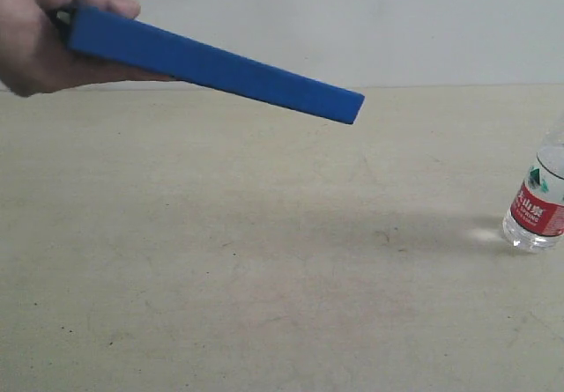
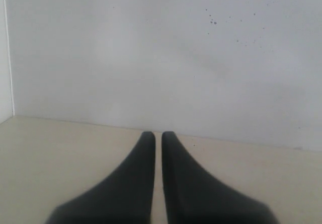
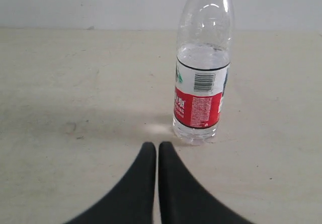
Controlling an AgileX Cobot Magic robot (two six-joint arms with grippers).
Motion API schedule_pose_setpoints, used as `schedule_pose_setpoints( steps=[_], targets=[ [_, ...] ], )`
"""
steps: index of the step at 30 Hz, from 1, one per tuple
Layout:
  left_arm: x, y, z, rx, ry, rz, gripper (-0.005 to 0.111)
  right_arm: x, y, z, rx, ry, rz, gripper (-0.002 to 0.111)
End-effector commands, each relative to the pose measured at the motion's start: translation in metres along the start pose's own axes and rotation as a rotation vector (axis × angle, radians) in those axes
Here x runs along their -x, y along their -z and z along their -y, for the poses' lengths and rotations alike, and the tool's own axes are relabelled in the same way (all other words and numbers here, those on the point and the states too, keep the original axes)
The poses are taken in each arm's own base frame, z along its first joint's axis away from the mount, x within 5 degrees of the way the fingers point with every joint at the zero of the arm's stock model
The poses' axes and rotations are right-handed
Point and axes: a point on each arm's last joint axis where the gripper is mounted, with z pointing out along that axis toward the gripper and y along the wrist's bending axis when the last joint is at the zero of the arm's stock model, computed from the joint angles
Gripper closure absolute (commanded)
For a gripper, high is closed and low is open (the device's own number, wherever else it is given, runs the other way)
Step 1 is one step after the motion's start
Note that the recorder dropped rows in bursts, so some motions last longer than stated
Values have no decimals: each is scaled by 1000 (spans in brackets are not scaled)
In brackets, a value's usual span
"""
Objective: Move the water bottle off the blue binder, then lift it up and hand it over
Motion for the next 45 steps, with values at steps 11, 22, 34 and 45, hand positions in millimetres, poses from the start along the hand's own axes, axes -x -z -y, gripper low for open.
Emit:
schedule_pose_setpoints(
  steps=[11,22,34,45],
  targets=[
    [0,1,1,-7,9,4,102,3,1,7,-77,-6,36,109],
    [0,1,1,-7,9,4,102,3,1,7,-75,-13,38,109],
    [3,6,0,-12,16,47,102,3,1,7,-75,-13,38,109],
    [28,21,11,-157,-5,249,102,3,1,7,-75,-13,38,109]
  ],
)
